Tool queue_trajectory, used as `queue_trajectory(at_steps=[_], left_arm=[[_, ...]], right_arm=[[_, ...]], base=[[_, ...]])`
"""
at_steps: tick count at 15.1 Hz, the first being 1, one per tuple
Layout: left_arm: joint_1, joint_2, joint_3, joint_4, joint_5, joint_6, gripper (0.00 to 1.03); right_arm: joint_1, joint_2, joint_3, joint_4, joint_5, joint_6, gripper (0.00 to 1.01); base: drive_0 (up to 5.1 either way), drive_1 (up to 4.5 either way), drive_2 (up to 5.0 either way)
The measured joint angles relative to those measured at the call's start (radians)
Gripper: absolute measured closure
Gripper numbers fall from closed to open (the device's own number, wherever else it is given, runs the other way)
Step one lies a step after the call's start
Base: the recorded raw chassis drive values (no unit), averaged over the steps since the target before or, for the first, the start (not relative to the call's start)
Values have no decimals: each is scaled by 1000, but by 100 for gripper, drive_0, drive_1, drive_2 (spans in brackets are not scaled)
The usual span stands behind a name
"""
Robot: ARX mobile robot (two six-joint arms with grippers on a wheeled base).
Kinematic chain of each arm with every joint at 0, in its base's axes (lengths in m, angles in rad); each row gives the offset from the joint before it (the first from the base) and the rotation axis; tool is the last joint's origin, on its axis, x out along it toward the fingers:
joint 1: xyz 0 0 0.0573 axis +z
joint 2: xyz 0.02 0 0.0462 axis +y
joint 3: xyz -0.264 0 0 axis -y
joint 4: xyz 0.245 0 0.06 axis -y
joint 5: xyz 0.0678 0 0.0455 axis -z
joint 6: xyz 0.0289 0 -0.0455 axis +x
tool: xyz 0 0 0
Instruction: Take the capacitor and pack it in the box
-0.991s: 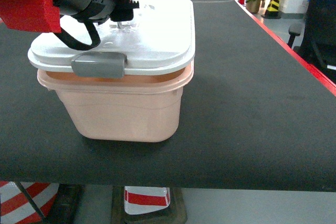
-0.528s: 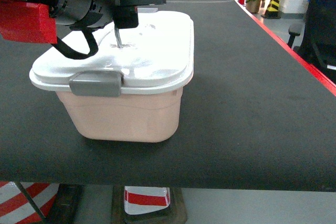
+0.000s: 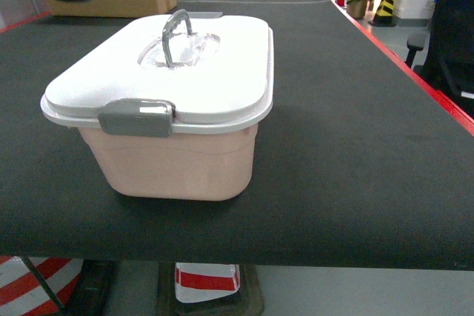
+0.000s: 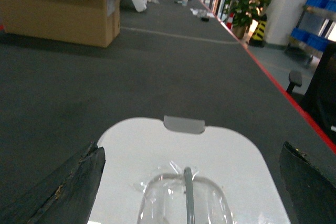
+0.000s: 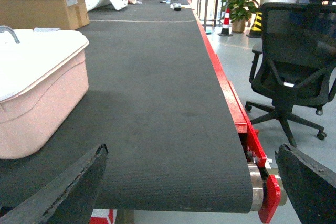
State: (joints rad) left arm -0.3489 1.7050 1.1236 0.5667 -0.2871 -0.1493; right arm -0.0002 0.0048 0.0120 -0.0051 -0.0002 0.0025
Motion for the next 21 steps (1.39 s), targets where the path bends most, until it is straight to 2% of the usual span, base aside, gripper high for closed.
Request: queue_trajectory(at_steps=[4,7,10,11,12,13,15,17,18,21], left_arm=[[43,-182,-82,60,30,-1,5],[72,-294,-179,69,15,26,5],[77,-294,-180,69,11,27,5],[90,-329,-183,-68,30,69,14],[106,-393,-279,-76,59,106,26],[133,-451,-383,-39,72,122,39],[183,-549,-552,40,108,131,65],[211,-634,-703,83,153,132,92],[227,-673,-756,96,165,132,102],[265,-792,-888,106,201,133,101]], right_arm=[[0,0,0,0,0,0,3],[0,0,0,0,0,0,3],[0,0,0,0,0,0,3],[0,0,0,0,0,0,3],[0,0,0,0,0,0,3],[0,0,0,0,0,0,3],[0,0,0,0,0,0,3],[0,0,0,0,0,0,3],[0,0,0,0,0,0,3],[0,0,0,0,0,0,3]], base=[[0,0,0],[0,0,0],[0,0,0],[0,0,0],[0,0,0],[0,0,0],[0,0,0],[0,0,0],[0,0,0],[0,0,0]])
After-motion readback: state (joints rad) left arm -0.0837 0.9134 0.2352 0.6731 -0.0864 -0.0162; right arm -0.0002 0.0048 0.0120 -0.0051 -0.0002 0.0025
